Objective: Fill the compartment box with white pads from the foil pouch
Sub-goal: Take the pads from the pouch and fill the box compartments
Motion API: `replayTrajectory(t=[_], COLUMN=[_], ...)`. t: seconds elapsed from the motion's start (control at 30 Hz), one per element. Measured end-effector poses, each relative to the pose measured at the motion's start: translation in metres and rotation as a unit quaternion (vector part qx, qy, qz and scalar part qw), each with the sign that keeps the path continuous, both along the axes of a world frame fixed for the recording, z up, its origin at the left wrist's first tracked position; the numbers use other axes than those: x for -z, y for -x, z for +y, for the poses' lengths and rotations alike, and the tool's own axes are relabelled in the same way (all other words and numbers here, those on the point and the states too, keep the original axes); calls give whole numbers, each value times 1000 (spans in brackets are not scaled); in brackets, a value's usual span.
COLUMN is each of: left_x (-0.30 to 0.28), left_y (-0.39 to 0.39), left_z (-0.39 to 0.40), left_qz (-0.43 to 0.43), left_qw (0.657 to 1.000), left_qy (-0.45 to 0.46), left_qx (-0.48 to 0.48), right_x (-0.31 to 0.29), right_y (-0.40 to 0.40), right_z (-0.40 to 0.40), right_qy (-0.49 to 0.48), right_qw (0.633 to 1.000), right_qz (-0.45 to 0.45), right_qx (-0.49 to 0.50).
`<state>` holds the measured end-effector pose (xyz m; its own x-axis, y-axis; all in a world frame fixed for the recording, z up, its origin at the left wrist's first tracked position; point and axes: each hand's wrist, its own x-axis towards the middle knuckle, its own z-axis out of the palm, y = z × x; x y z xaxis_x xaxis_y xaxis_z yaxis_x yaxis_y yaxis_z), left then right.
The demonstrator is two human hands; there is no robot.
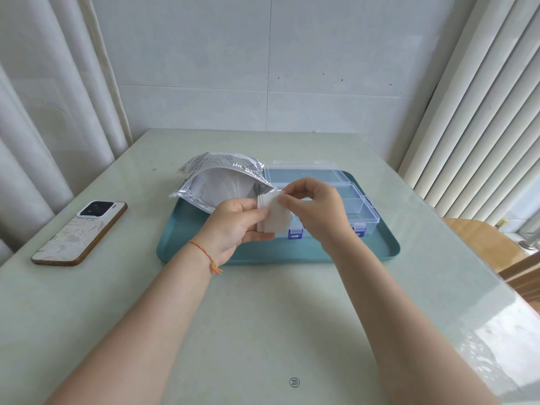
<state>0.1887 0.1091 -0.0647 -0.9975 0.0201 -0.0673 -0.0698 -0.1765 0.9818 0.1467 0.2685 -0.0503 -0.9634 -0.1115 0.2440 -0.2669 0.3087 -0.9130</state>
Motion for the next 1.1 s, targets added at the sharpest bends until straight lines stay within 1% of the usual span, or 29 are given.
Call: replayTrajectory(t=[0.07,0.2,0.33,0.47,0.63,0.8,0.9,0.97,1.1], left_x=[-1,-4,-1,1,2,2,2,2,1], left_y=[0,2,2,3,3,5,6,6,7], left_z=[-2,-7,-6,-4,-4,-5,-6,-5,-5], left_qz=[4,6,2,-5,-11,-20,-26,-28,-37], left_qw=[1000,1000,999,999,998,996,994,993,990], left_qy=[4,-21,-33,-48,-58,-79,-91,-92,-108], left_qx=[-6,-7,-3,-6,-9,-45,-57,-61,-81], right_x=[-4,-9,-8,-8,-7,-5,-3,-3,-5], right_y=[1,-4,-5,-4,-4,-4,-3,-3,-2], right_z=[3,8,5,7,7,2,1,2,2], right_qy=[-8,-10,-3,37,51,142,147,134,74], right_qw=[1000,994,995,992,990,969,964,970,992], right_qz=[-4,-83,-86,-111,-123,-159,-172,-160,-103], right_qx=[3,-68,-56,-57,-55,-126,-142,-121,-19])
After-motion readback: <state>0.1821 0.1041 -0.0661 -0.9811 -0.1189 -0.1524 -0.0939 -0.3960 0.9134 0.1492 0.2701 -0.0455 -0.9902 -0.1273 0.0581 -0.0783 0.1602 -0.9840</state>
